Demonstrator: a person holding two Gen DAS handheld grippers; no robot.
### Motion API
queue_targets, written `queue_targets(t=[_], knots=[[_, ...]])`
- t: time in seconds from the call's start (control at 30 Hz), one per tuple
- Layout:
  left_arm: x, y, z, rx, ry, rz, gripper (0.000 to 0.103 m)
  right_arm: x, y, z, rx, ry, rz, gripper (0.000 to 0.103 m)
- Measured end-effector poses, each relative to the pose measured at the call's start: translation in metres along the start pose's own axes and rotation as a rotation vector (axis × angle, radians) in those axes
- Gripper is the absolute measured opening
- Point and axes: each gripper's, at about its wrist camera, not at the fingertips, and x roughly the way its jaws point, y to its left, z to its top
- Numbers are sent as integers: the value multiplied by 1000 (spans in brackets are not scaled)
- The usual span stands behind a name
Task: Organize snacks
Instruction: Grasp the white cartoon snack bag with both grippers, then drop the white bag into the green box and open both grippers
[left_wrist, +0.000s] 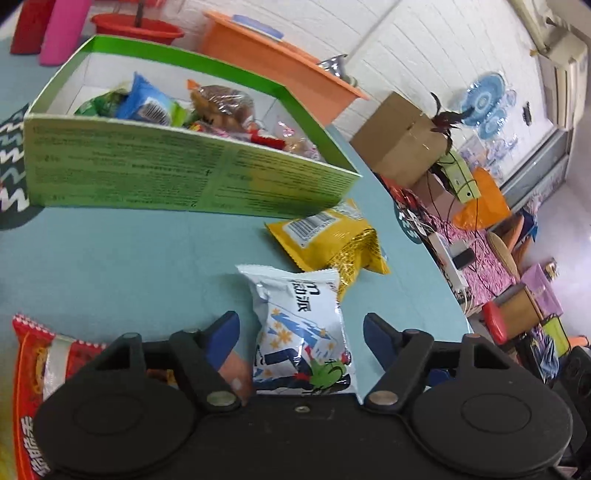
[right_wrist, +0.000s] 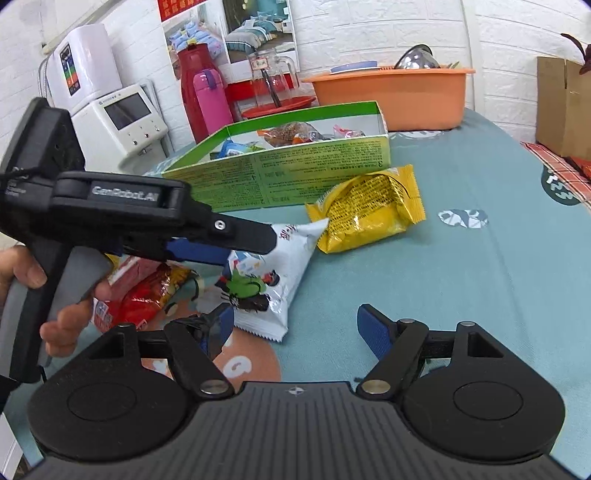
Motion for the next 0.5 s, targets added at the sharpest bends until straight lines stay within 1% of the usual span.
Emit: queue_targets(t=[0.03, 0.07, 0.17, 0.23, 0.27, 0.3, 0.33, 0.37, 0.43, 0.5], knots=[[0, 1, -1, -4, 0, 2, 84, 1, 1, 1, -2, 1, 5, 103], [-2, 1, -2, -8, -7, 2, 83, 2, 2, 1, -5, 0, 12, 103], [-5, 0, -5, -19, -15, -12, 83, 5, 6, 3, -22, 0, 30, 103], [-4, -2, -6, -9, -17, 3, 81, 10, 7, 5, -23, -2, 40, 103], [-2, -4, -7, 1, -18, 14, 67, 13, 8, 6, -20, 3, 43, 95], [1, -5, -8, 6, -11, 14, 66, 18, 8, 7, -16, 15, 48, 88], [2, -7, -9, 7, -20, 21, 70, 23, 8, 6, -8, 29, 57, 72], [1, -10, -10, 6, -29, 30, 68, 24, 9, 6, -6, 22, 68, 65], [-5, -15, -12, 13, -55, 32, 68, 22, 13, 9, -10, 33, 61, 60], [-16, -20, -9, 17, -87, 11, 68, 13, 15, 14, -16, 13, 73, 58]])
